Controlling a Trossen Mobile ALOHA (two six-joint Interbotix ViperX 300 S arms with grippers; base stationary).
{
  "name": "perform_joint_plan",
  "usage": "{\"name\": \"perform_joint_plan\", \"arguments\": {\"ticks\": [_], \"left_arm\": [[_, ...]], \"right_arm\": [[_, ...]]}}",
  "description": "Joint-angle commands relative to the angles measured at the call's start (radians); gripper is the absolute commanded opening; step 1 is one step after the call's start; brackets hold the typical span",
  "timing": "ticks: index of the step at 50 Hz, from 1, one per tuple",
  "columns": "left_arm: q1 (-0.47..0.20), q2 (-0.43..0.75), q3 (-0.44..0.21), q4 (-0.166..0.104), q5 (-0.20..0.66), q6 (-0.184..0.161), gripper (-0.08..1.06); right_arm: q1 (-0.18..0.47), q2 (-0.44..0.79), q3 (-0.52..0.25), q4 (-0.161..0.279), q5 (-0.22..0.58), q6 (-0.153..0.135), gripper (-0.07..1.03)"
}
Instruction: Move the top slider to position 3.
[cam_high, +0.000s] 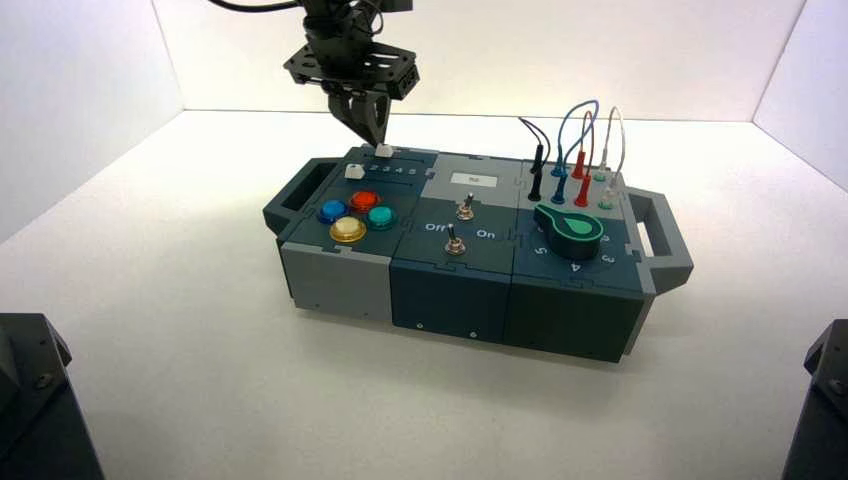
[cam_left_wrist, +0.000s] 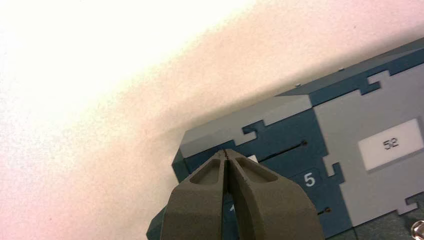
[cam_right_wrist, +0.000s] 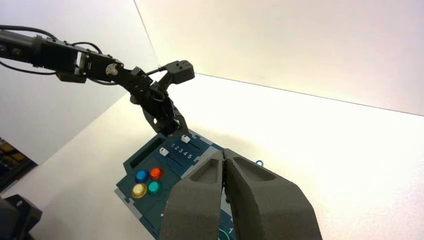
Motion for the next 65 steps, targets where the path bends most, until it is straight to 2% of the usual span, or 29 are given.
{"name": "perform_joint_plan", "arguments": {"ticks": [1, 65], "left_arm": [[-0.015, -0.02, -0.025, 0.0, 0.002, 0.006, -0.03], [-0.025, -0.015, -0.028, 0.0, 0.018, 0.012, -0.03]], "right_arm": [[-0.005, 0.015, -0.014, 0.0, -0.012, 0.003, -0.02], [-0.005, 0.015, -0.015, -0.002, -0.012, 0.003, -0.02]]}}
